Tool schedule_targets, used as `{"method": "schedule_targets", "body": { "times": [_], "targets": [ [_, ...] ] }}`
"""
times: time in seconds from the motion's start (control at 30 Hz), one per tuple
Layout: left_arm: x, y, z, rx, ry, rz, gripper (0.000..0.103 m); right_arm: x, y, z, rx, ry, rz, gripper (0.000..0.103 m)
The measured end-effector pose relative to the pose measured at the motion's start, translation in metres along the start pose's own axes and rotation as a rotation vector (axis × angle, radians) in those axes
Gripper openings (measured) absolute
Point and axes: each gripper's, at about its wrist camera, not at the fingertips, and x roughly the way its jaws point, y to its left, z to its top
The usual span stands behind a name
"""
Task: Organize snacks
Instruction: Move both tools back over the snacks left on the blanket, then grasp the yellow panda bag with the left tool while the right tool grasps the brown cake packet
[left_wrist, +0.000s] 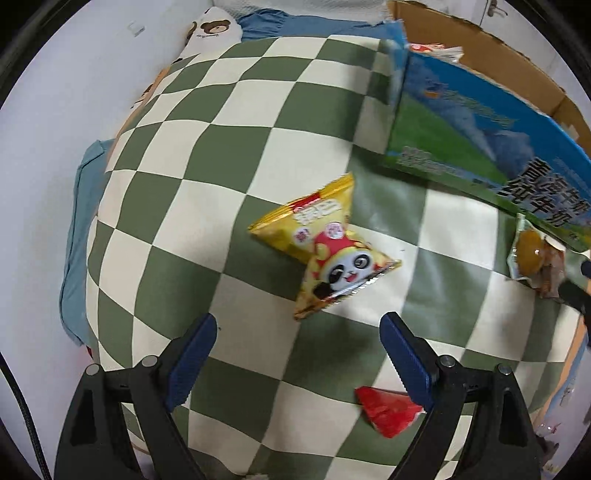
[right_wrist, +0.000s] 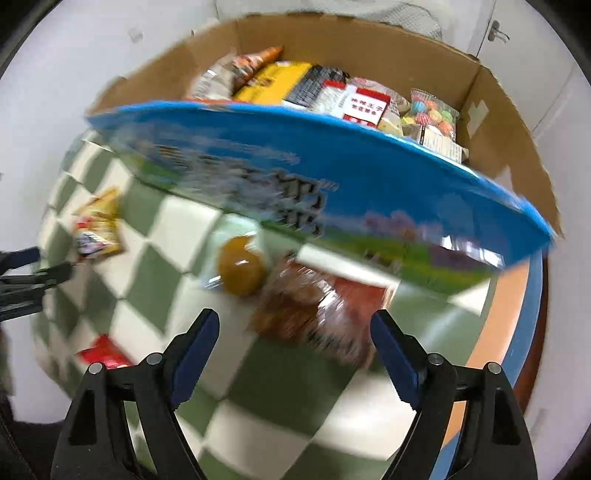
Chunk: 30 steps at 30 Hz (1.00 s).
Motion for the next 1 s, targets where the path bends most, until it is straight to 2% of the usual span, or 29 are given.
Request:
{"method": "schedule_targets", "body": {
  "times": [0.1, 0.13, 0.2, 0.3, 0.33, 0.4, 0.5, 0.63, 0.73, 0.83, 0.93, 0.97, 1.0],
  "targets": [
    [0.004, 0.002, 0.003, 0.007, 0.003, 0.018, 0.091, 0.027, -0.027, 0.011, 0.167, 0.056, 0.112, 0.086],
    [0.006, 0.002, 0.004, 0.007, 0.007, 0.022, 0.091, 0.034, -0.036, 0.008, 0.234, 0.057, 0.138, 0.086],
    [0.009, 0.005, 0.007, 0.008, 0.019, 0.028, 0.091, 0.033, -0.034, 0.003, 0.286, 0.040, 0.166, 0.086],
    [0.009, 0.011, 0.013, -0.012, 0.025, 0.015, 0.091, 0.029, -0.019, -0.012, 0.372, 0.110, 0.414, 0.086],
    [0.008, 0.013, 0.015, -0.020, 0.024, 0.010, 0.091, 0.024, -0.015, -0.016, 0.378, 0.116, 0.442, 0.086],
    [0.006, 0.017, 0.020, -0.037, 0.018, 0.002, 0.091, 0.008, -0.005, -0.017, 0.325, 0.088, 0.411, 0.086],
    [0.006, 0.022, 0.027, -0.066, 0.018, -0.014, 0.091, -0.008, 0.021, -0.006, 0.068, 0.026, 0.170, 0.087],
    [0.008, 0.024, 0.039, -0.089, 0.037, -0.041, 0.091, 0.014, 0.067, -0.010, -0.239, 0.121, 0.003, 0.087],
    [0.013, 0.025, 0.049, -0.113, 0.064, -0.072, 0.090, 0.043, 0.088, -0.021, -0.346, 0.185, -0.070, 0.086],
    [0.025, 0.025, 0.060, -0.142, 0.110, -0.126, 0.090, 0.056, 0.080, -0.022, -0.247, 0.177, -0.084, 0.078],
    [0.042, 0.022, 0.071, -0.151, 0.162, -0.160, 0.090, 0.048, 0.063, -0.020, -0.033, 0.137, -0.073, 0.065],
    [0.048, 0.020, 0.073, -0.159, 0.176, -0.169, 0.090, 0.046, 0.057, -0.021, 0.033, 0.128, -0.061, 0.065],
    [0.051, 0.019, 0.075, -0.164, 0.179, -0.183, 0.085, 0.043, 0.049, -0.024, 0.129, 0.117, -0.039, 0.065]
  ]
}}
